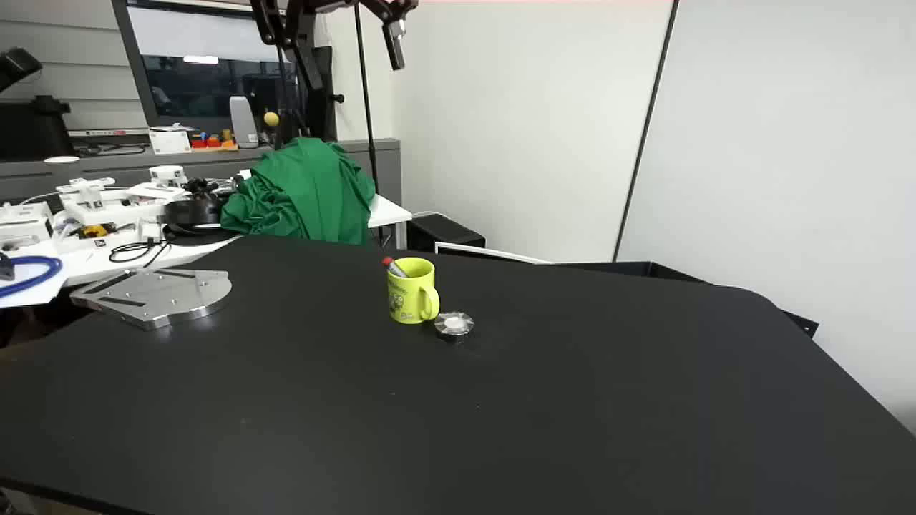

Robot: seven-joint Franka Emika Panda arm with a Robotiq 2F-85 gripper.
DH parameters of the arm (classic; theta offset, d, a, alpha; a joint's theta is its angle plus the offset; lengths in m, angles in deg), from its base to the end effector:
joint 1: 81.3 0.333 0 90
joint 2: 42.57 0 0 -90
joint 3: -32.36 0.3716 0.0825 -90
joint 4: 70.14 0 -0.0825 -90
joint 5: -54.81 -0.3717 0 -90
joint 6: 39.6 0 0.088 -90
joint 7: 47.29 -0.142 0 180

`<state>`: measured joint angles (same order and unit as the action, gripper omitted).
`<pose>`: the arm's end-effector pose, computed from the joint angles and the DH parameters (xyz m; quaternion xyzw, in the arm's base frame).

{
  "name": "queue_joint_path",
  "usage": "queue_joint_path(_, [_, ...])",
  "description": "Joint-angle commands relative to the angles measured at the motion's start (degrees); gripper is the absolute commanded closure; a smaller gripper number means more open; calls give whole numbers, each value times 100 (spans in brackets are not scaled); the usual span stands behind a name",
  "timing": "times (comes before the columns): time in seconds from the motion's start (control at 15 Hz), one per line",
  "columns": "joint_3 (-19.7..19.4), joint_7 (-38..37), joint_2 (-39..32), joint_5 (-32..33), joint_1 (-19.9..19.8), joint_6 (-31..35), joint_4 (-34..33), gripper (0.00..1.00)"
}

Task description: Remove the marker from the cup and put it on the table

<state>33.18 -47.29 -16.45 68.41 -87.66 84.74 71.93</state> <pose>0.3861 -0.0530 0.4886 0.9917 0.0111 0.0672 0.1089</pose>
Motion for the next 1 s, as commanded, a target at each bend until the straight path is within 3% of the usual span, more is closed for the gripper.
queue_joint_path(0.0, [-64, -26, -2, 32, 73, -23, -13, 0])
queue_joint_path(0.6, [-64, -26, -1, 32, 73, -22, -13, 0])
queue_joint_path(0.93, [32, -105, -813, 536, -1, 474, -583, 0])
